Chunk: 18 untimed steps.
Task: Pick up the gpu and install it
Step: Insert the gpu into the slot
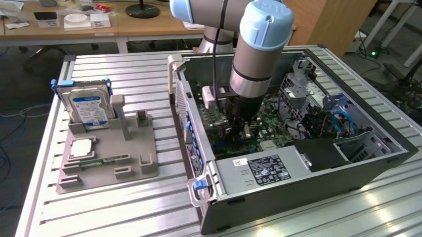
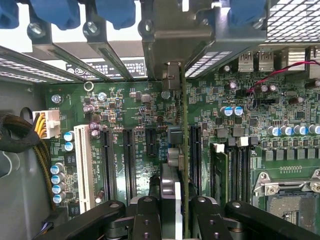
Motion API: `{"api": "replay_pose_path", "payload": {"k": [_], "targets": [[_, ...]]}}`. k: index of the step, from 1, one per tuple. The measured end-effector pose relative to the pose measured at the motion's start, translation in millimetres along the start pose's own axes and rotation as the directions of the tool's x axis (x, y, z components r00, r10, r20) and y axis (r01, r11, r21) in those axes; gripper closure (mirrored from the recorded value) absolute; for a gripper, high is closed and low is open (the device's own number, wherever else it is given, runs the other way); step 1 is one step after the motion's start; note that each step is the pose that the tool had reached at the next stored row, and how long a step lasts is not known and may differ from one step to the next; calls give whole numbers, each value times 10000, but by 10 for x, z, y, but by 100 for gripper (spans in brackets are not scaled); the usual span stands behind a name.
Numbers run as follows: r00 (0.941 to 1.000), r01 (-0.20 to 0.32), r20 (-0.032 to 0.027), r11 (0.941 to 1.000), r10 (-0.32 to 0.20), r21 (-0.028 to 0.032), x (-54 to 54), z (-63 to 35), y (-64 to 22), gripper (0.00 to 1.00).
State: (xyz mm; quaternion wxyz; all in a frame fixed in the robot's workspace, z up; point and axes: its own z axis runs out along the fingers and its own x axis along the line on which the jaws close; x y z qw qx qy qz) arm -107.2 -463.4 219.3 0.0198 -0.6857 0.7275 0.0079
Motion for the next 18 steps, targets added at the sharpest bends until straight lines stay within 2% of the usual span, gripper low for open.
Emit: {"api": "replay_pose_path", "payload": {"k": [18], "targets": [[10000,0,2,10000,0,0,1,43,0,72]]}}
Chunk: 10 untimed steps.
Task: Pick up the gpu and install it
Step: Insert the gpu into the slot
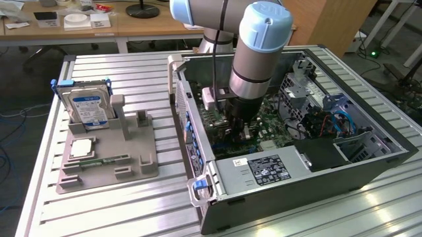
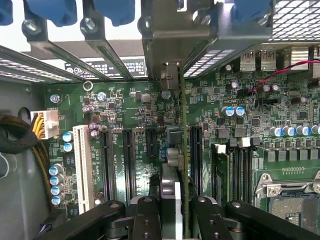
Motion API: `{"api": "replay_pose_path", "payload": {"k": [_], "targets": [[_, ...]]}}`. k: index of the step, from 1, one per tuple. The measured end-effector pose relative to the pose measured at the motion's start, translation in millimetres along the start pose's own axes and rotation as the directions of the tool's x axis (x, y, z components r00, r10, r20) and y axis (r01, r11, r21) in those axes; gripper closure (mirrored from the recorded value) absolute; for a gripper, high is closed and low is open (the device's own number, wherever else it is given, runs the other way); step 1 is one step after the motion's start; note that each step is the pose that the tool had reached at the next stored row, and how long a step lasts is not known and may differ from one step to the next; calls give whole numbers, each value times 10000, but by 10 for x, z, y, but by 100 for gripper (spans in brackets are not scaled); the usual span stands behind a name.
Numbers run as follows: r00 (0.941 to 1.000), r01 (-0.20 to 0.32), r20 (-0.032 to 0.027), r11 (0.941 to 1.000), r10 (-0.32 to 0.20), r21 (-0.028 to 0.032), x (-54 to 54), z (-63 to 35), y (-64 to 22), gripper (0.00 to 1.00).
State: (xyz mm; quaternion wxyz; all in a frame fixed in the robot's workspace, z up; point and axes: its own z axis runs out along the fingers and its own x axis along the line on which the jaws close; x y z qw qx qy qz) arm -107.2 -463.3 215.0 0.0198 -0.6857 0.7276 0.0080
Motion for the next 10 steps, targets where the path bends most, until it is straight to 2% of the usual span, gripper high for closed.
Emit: {"api": "replay_pose_path", "payload": {"k": [3,10], "targets": [[10000,2,-16,10000,-2,-6,3,48,3,72],[10000,2,-8,10000,-2,-4,1,56,3,72]]}}
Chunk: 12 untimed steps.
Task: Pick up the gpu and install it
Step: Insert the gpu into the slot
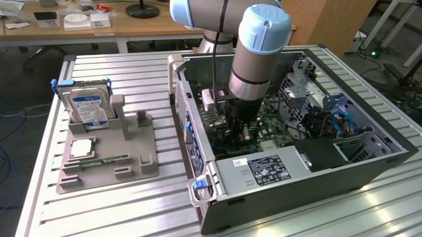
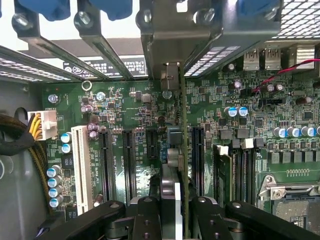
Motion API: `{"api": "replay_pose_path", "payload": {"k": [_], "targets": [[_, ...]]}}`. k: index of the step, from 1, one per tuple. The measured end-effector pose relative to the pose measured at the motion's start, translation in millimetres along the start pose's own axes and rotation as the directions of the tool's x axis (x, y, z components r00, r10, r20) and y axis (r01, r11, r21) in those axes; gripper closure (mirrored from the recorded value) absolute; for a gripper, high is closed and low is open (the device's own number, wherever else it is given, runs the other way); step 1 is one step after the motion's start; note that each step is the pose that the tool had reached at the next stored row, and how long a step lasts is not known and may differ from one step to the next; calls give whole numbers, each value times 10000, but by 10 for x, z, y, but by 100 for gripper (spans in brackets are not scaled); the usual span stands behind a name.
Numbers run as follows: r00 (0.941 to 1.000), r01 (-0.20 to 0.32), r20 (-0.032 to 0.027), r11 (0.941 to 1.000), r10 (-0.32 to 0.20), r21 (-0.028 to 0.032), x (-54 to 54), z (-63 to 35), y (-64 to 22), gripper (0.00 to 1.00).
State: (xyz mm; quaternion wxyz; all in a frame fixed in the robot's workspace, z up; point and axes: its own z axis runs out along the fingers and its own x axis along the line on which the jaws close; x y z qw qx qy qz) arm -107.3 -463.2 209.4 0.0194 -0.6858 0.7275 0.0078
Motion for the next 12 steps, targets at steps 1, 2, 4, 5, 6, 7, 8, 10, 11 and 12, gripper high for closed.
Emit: {"api": "replay_pose_path", "payload": {"k": [1,2,4,5,6,7,8,10,11,12], "targets": [[10000,0,0,10000,0,0,0,0,0,72],[10000,-1,0,10000,1,0,0,0,0,72],[10000,-5,52,10000,5,19,-5,20,0,71],[10000,-4,37,10000,4,17,-4,15,0,71],[10000,-3,6,10000,3,3,-1,-3,1,65],[10000,-1,15,10000,1,8,-2,-18,0,65],[10000,-1,11,10000,1,7,-2,-58,-1,65],[10000,1,11,10000,-1,9,-6,-149,-2,65],[10000,1,10,10000,-1,9,-7,-194,-3,65],[10000,1,12,10000,-1,10,-9,-238,-3,65]]}}
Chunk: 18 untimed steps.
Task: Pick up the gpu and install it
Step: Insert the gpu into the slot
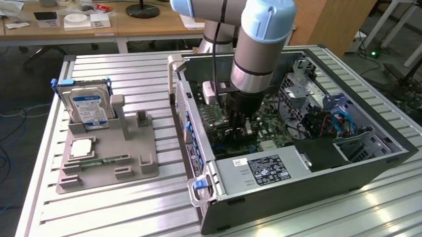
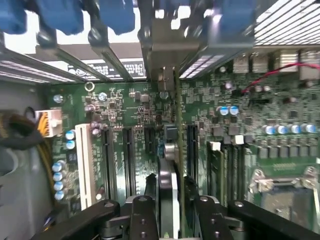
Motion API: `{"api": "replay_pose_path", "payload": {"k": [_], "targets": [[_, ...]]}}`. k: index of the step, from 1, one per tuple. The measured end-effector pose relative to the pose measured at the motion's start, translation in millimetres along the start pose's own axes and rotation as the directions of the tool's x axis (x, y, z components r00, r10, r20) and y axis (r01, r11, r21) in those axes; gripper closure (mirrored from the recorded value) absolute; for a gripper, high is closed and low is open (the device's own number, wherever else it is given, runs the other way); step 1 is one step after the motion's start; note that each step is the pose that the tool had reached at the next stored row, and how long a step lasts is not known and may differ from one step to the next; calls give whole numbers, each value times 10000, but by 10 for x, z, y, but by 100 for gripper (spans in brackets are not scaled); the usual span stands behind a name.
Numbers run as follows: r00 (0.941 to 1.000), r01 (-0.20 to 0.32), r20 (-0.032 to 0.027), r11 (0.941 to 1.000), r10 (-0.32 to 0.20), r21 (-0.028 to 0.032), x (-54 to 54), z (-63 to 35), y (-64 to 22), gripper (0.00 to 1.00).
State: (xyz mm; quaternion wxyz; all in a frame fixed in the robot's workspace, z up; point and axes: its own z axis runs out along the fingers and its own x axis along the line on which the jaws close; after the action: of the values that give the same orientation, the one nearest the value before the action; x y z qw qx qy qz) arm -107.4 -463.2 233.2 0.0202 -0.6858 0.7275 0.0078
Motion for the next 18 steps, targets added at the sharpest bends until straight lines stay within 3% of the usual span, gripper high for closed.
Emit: {"api": "replay_pose_path", "payload": {"k": [10,14,17,18], "targets": [[10000,1,-9,10000,-1,37,-23,-408,-3,65],[10000,1,-8,10000,-1,40,-23,-415,-3,66],[10000,1,-10,10000,-1,39,-23,-416,-3,85],[10000,1,-9,10000,-1,39,-23,-416,-3,85]]}}
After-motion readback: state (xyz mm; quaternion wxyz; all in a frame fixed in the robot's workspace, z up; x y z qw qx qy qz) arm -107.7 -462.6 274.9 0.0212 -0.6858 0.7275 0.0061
